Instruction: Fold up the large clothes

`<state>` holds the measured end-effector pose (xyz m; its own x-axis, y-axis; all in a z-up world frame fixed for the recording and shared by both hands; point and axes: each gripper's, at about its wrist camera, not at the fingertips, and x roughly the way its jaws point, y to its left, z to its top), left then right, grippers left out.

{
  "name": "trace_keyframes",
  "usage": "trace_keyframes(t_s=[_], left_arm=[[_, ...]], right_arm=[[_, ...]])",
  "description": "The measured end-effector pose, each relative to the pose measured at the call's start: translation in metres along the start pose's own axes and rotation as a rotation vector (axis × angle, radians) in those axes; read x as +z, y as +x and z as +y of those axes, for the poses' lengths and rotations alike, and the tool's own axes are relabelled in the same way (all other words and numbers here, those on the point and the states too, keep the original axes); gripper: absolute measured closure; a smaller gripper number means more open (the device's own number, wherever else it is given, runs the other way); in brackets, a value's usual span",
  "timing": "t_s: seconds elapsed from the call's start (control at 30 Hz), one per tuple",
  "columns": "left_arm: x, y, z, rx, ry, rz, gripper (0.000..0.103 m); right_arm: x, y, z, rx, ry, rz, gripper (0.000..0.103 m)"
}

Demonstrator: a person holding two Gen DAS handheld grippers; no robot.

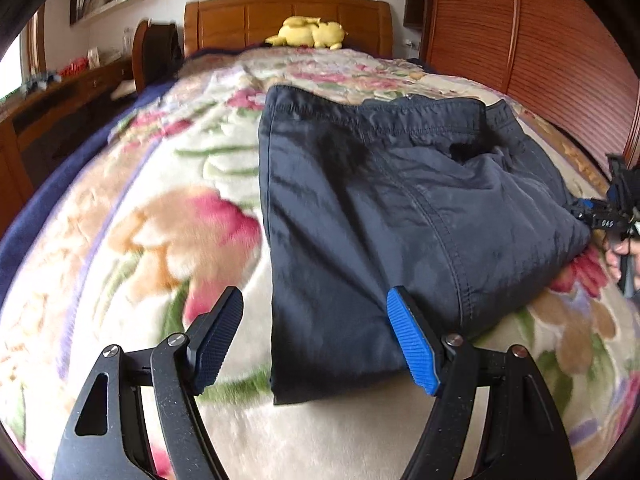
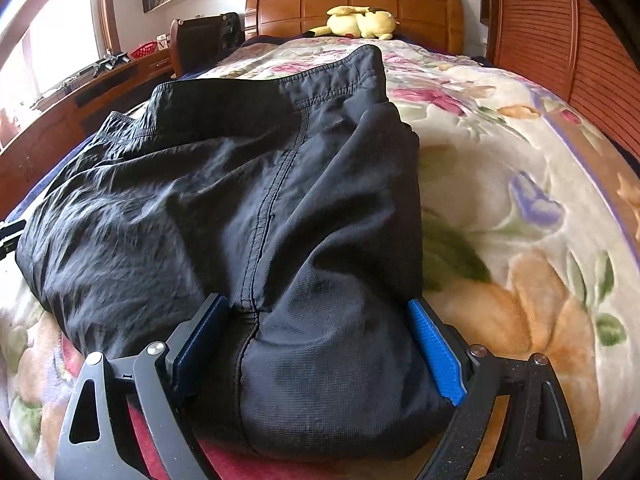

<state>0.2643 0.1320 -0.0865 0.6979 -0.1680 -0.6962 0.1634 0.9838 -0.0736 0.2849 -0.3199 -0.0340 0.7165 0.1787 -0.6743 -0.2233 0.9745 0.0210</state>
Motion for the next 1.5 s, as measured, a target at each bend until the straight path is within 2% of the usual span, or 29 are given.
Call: trace_keyframes(t_s=[0.07,0.17,0.2,0.23,0.33,0.43,0.63,0.87,1.23,1.37,1.5], left_arm=[[-0.003,0.002,0.001,-0.038,-0.016,0.02,0.037],[-0.006,0.003,-0.005,-0.076,0.003,0.039,0.063],[-0.007,0.002,-0.007,-0.073,0.013,0.041,0.08],[-0.007,0.001,-0.011,-0.054,0.029,0.039,0.089],[-0.007,-0.012,-0.023,0.025,0.073,-0.013,0.096],[-0.008,-0.036,-0.037,0.093,0.1,-0.086,0.097],[-0.019,-0.075,-0.045,0.091,0.077,-0.147,0.098],[-0.053,-0.134,-0.061,0.069,0.109,-0.182,0.098],[-0.102,-0.197,-0.069,0.022,0.108,-0.176,0.098],[-0.112,-0.201,-0.075,0.039,0.115,-0.16,0.098],[-0.116,-0.198,-0.075,0.049,0.106,-0.144,0.097]], right_arm=[[-0.001,0.0,0.0,0.003,0.001,0.001,0.014],[-0.001,0.0,0.0,0.035,0.003,0.006,0.023],[-0.002,-0.001,0.0,0.046,0.004,0.005,0.025],[-0.002,-0.001,0.0,0.054,0.003,0.005,0.03],[-0.002,-0.006,0.008,0.068,-0.035,-0.013,0.053],[0.0,-0.015,0.017,0.026,-0.078,-0.024,0.066],[-0.001,-0.056,0.037,-0.034,-0.123,-0.083,0.08],[-0.035,-0.101,0.061,-0.078,-0.227,-0.067,0.083],[-0.113,-0.192,0.078,0.0,-0.228,-0.077,0.083],[-0.116,-0.211,0.069,0.016,-0.22,-0.076,0.084],[-0.113,-0.207,0.057,0.019,-0.185,-0.07,0.084]])
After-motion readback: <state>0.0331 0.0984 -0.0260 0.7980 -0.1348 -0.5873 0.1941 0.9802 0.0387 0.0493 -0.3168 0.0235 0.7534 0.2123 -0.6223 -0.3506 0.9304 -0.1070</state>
